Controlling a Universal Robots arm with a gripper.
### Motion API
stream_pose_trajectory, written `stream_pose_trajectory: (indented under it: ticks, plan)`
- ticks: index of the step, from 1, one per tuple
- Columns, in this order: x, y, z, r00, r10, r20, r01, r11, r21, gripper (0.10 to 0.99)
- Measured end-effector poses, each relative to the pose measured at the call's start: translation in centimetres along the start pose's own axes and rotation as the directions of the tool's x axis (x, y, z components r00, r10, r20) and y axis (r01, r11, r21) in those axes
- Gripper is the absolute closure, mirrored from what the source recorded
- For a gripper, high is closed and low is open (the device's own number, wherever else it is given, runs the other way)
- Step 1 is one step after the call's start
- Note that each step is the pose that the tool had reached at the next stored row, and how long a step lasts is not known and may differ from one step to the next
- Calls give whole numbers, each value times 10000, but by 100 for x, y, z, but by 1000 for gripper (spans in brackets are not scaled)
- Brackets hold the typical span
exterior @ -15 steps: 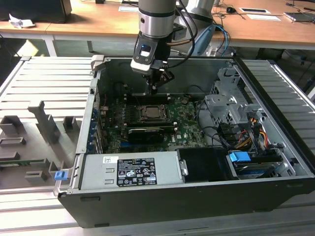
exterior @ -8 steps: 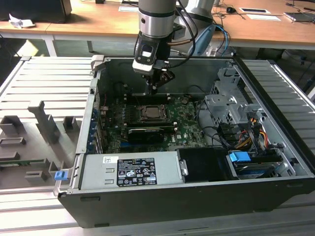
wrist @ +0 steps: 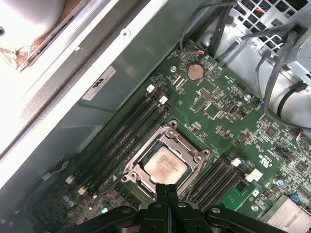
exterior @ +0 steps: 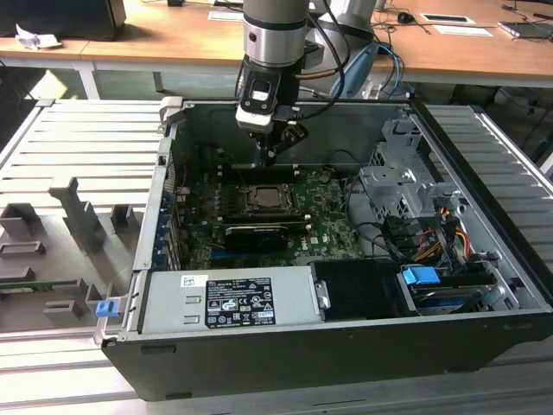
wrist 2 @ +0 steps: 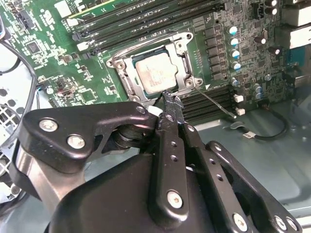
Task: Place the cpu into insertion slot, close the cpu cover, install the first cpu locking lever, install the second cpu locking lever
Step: 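Install the first cpu locking lever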
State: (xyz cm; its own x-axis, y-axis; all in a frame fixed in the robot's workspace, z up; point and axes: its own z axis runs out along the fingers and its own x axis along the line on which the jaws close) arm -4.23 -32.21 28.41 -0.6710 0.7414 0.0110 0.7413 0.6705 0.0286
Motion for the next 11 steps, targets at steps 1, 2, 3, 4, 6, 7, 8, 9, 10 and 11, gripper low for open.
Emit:
stream_pose_trajectory:
  ticks: [1, 2, 3, 4, 6, 7, 8, 9, 10, 11]
  plan:
    - [0, 0, 0, 10000, -87, -3, 87, 10000, 1, 980]
    - [0, 0, 0, 9999, -163, -5, 163, 9999, 2, 980]
    - [0, 0, 0, 9997, -232, -6, 232, 9997, 2, 980]
    - [0, 0, 0, 9994, -341, -10, 341, 9994, 4, 980]
    - [0, 0, 0, 9985, -548, -16, 548, 9985, 6, 980]
    - [0, 0, 0, 9974, -714, -20, 714, 9974, 7, 980]
    - [0, 0, 0, 9962, -874, -26, 874, 9962, 8, 980]
    - [0, 0, 0, 9952, -983, -29, 983, 9952, 10, 980]
    - [0, 0, 0, 9935, -1136, -33, 1136, 9935, 11, 980]
    - [0, 0, 0, 9919, -1268, -37, 1268, 9919, 12, 980]
